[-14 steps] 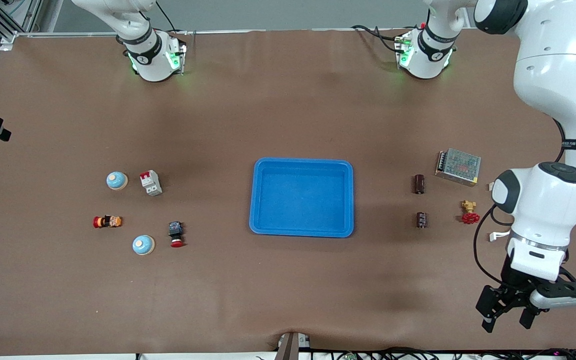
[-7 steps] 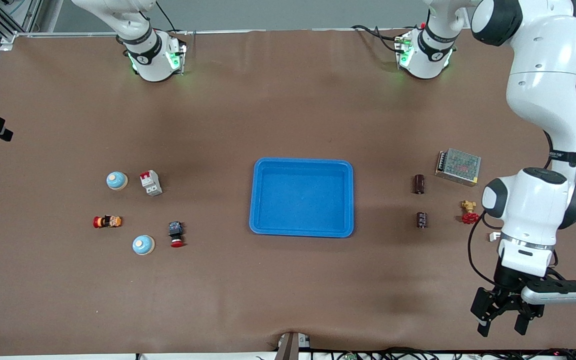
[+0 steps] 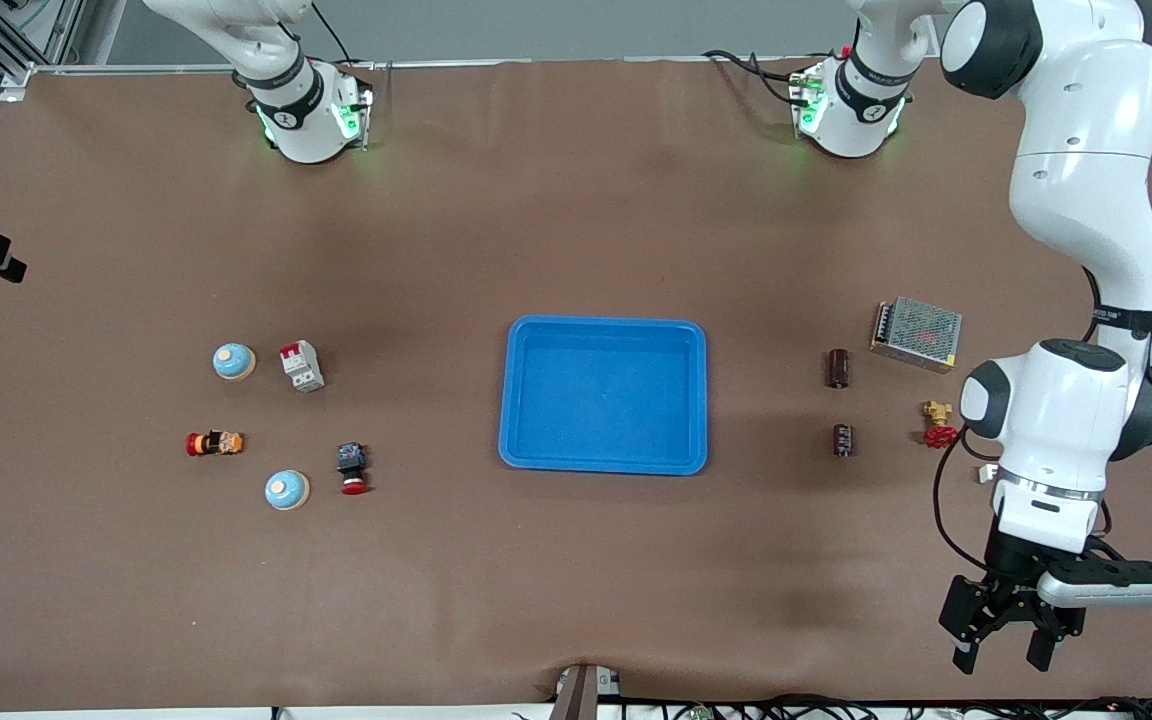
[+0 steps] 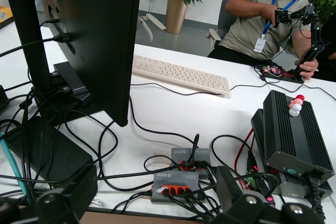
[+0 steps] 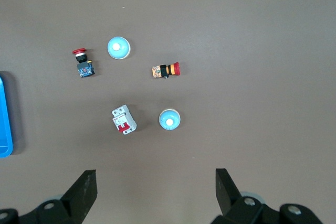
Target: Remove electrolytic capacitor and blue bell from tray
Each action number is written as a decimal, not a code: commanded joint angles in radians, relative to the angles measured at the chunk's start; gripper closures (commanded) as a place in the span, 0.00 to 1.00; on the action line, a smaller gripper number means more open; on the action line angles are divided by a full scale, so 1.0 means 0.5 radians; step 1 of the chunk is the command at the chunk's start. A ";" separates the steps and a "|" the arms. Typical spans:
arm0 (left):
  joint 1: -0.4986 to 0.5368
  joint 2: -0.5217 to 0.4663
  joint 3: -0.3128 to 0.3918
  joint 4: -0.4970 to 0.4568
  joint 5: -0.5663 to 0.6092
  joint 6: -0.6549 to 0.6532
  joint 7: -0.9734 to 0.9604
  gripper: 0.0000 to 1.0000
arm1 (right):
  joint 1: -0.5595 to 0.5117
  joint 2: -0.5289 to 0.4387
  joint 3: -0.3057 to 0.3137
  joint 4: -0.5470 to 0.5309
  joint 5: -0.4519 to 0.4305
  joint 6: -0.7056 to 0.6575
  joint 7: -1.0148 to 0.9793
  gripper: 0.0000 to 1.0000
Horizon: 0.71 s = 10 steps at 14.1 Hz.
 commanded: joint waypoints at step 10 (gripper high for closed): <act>-0.016 -0.213 0.015 -0.026 0.062 -0.839 0.012 0.00 | -0.023 -0.006 0.021 -0.009 -0.030 -0.011 -0.012 0.00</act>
